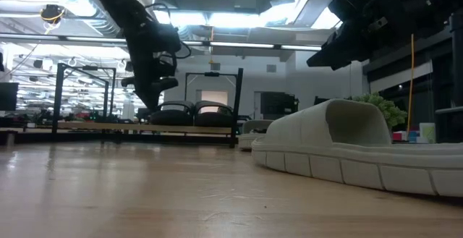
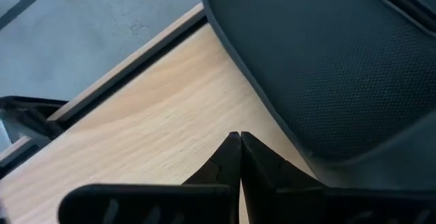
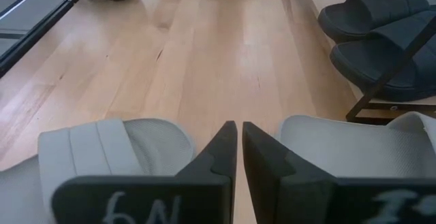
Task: Pick and place slides into the shelf
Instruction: Put the black slides on the shelf
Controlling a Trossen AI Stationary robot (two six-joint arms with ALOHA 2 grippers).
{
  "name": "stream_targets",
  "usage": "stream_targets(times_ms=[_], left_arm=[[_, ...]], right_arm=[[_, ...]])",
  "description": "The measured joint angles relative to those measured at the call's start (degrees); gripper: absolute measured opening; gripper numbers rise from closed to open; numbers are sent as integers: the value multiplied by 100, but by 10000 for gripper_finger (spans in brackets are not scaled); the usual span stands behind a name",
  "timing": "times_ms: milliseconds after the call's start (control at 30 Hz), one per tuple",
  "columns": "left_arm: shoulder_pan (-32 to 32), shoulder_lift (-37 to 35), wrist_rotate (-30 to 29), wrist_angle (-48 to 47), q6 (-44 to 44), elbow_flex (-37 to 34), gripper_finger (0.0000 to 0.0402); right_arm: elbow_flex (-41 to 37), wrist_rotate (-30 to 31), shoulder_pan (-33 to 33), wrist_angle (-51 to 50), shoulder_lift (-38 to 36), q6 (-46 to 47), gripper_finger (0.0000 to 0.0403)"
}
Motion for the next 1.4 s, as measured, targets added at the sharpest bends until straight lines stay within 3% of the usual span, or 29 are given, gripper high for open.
stream_targets(times_ms=[700,1400], left_arm=[[255,334,804,739,684,0,0],[331,729,1111,1272,1800,7,0]], right_arm=[[0,0,0,9,0,24,28],[0,0,-1,35,0,155,28]])
